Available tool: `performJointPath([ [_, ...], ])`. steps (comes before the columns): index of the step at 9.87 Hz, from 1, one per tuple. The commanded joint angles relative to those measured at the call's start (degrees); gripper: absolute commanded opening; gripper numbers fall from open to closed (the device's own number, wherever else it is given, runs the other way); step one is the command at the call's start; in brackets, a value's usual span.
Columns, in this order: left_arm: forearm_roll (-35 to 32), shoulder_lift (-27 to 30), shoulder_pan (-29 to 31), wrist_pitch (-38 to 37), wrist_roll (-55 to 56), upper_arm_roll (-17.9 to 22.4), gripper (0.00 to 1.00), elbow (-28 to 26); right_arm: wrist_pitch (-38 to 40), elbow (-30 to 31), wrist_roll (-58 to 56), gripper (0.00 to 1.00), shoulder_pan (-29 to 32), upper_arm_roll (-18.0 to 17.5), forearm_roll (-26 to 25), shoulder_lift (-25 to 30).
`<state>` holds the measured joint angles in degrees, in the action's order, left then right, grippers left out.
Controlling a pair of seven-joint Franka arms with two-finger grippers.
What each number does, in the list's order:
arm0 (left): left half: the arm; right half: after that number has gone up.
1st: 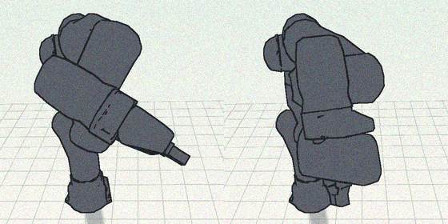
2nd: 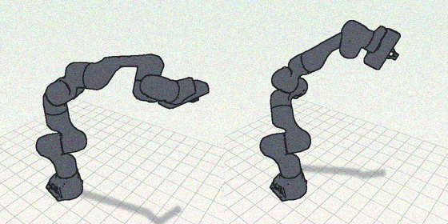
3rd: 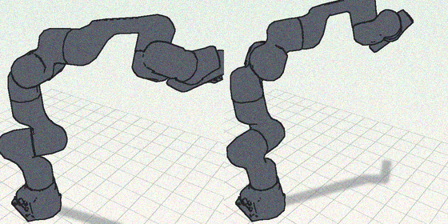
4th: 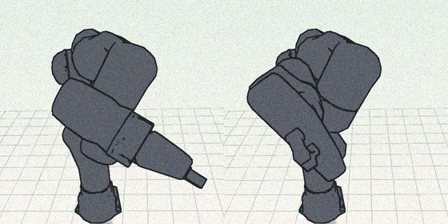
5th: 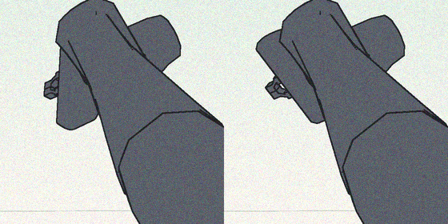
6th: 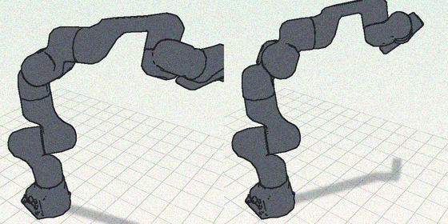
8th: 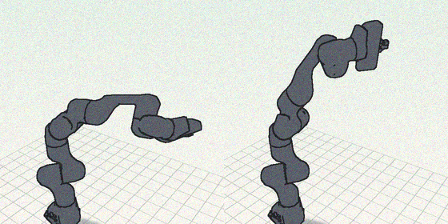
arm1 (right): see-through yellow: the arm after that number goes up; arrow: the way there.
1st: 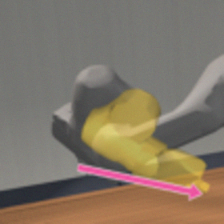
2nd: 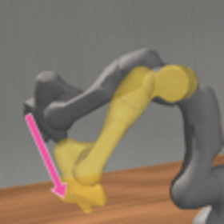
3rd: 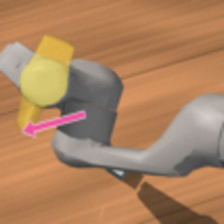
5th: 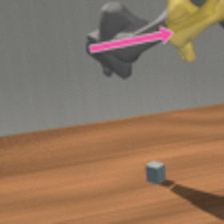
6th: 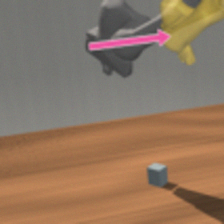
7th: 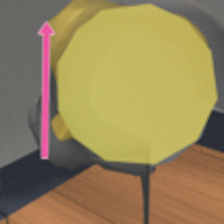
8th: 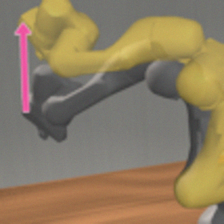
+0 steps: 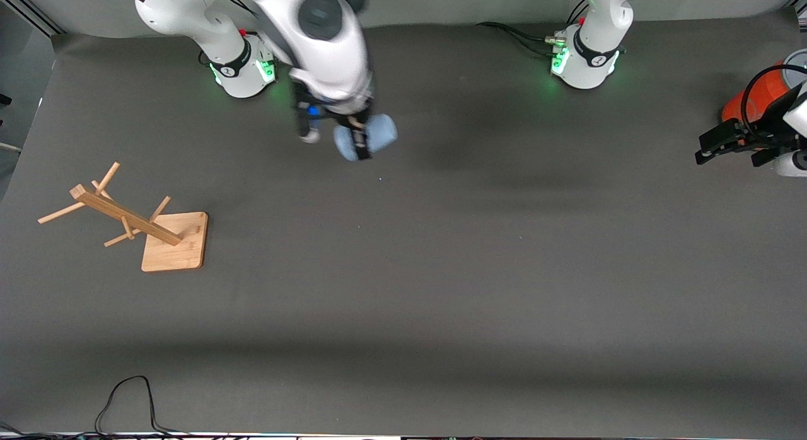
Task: Rotate and upright cup with both arms
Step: 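Carry the blue cup to mid-table and lower it with the right gripper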
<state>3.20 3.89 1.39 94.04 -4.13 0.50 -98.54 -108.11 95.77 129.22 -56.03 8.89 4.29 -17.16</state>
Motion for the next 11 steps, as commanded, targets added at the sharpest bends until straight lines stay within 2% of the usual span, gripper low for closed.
performJointPath([
  [1, 0.4, -0.1, -0.3, 0.8, 0.9, 0.1, 1.0, -0.1, 1.1, -12.2, 8.8, 0.55, -3.5, 0.9, -0.2, -13.1],
  [3, 0.4, -0.1, -0.4, 0.9, 0.9, 0.1, 1.0, -0.1, -1.4, -16.6, 15.0, 0.55, -5.9, 1.0, -0.4, -20.9],
  [7, 0.4, -0.7, 0.1, 2.8, 0.4, 0.1, 1.0, -1.2, -2.5, -22.1, 23.2, 0.55, -7.5, 1.0, -2.6, -32.0],
  [11, 0.6, -0.6, 0.3, 2.7, 0.2, 0.2, 1.0, -1.2, -4.5, -23.9, 24.0, 0.56, -7.4, 1.0, -2.7, -36.2],
])
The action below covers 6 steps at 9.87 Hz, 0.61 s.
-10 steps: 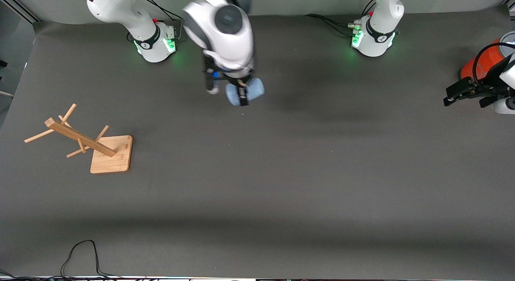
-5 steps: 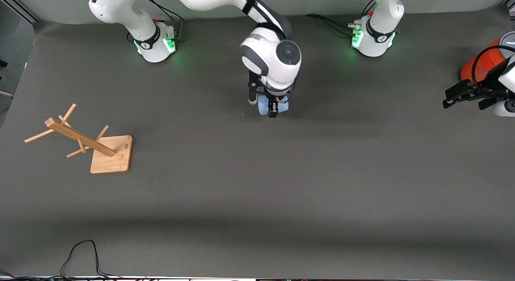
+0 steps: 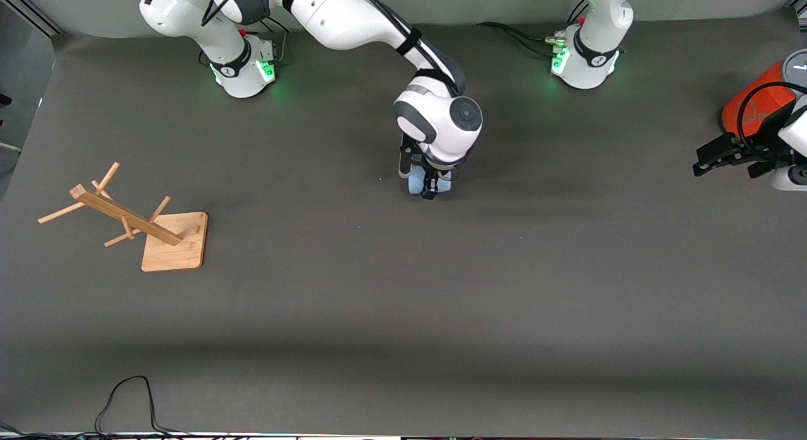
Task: Rotate and upright cup with both arms
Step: 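Carry the blue cup to mid-table and lower it with the right gripper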
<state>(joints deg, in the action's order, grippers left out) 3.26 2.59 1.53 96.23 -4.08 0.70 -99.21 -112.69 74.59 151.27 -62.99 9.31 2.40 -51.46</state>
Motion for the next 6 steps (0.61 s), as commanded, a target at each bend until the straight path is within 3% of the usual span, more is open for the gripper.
performJointPath([
  [1, 1.0, 0.7, 0.3, 0.5, -0.3, 0.2, 1.0, -0.5, 0.1, -2.7, 1.9, 0.71, -0.5, 0.5, -0.8, -2.0],
  [2, 2.3, 0.8, 1.4, 0.0, -0.3, 0.1, 1.0, -0.3, 0.1, -2.8, 1.9, 1.0, -0.5, 0.5, -0.8, -2.0],
  [6, 4.1, 1.2, 0.7, -1.1, -0.3, -0.4, 1.0, -0.1, 0.3, -2.8, 0.4, 1.0, 0.1, 0.7, -0.8, -0.8],
])
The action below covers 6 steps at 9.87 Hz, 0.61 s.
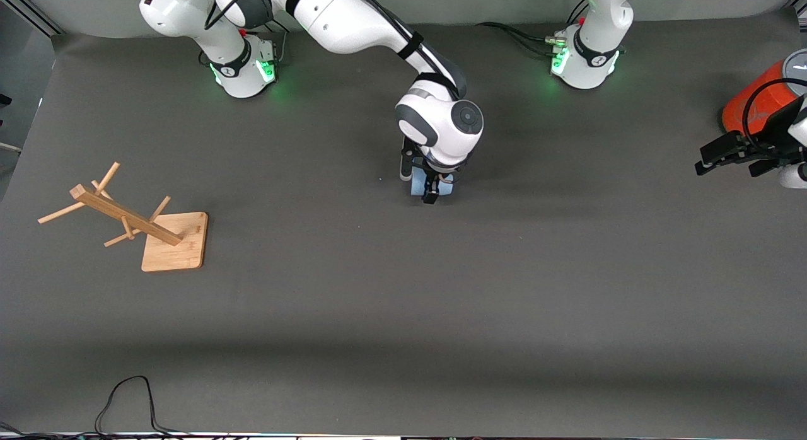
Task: Rotate and upright cup with both arms
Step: 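Carry the blue cup to mid-table and lower it with the right gripper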
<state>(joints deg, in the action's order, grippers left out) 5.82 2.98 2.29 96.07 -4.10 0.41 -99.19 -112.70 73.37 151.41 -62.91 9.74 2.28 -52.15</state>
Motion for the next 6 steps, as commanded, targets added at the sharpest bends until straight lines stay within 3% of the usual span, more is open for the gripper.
performJointPath([
  [1, 2.0, 0.8, -0.2, -1.1, -0.3, -0.1, 1.0, -0.1, 0.9, -1.5, -0.3, 1.0, 0.0, 0.3, -0.6, 1.2],
  [6, 2.4, 0.1, -3.5, -0.5, 1.6, -0.8, 1.0, -0.2, 19.5, -1.0, -11.6, 1.0, 2.5, 0.5, 0.2, 14.9],
])
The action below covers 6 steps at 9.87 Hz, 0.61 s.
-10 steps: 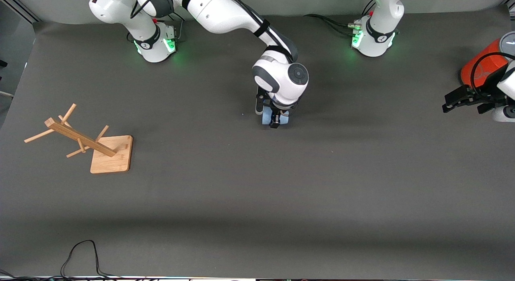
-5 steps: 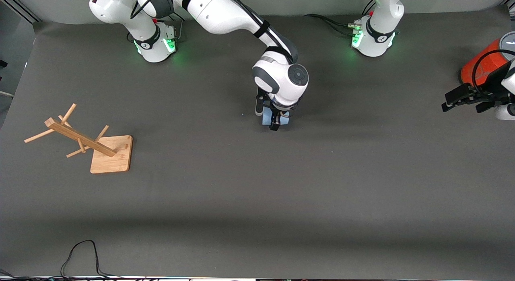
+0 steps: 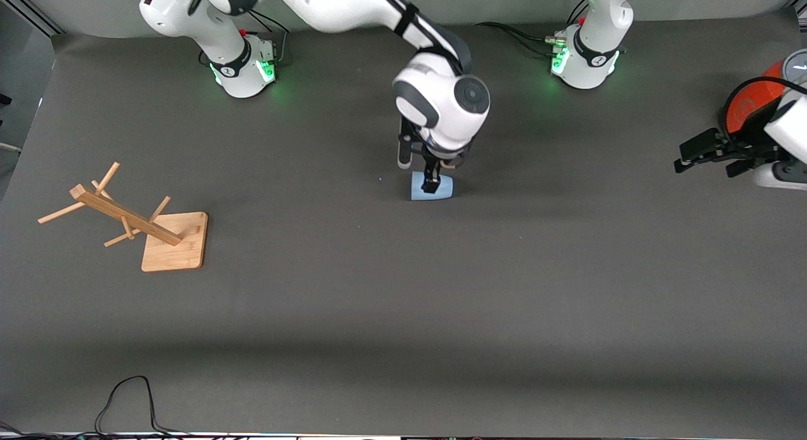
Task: Rotate and upright cup with both arms
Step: 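Release the cup on its side while the left gripper reaches toward it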
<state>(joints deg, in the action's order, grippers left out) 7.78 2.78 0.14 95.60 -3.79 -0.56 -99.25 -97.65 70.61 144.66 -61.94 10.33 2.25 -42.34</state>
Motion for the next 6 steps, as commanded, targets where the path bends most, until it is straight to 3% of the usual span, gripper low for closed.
performJointPath([
  [1, 0.4, -0.1, -3.1, 0.5, 4.2, 0.2, 1.0, -0.1, 9.0, 2.0, -11.2, 1.0, 3.3, 0.0, 0.2, 8.3],
  [4, -0.7, -1.0, -10.6, 1.8, 13.6, 0.2, 1.0, 0.1, 17.6, 2.3, -30.6, 1.0, 11.6, 0.2, -0.5, 16.1],
  [6, -5.3, -2.2, -17.1, 2.5, 23.4, -0.1, 1.0, 0.4, 18.6, 5.1, -43.1, 1.0, 17.5, 1.0, -0.6, 21.6],
])
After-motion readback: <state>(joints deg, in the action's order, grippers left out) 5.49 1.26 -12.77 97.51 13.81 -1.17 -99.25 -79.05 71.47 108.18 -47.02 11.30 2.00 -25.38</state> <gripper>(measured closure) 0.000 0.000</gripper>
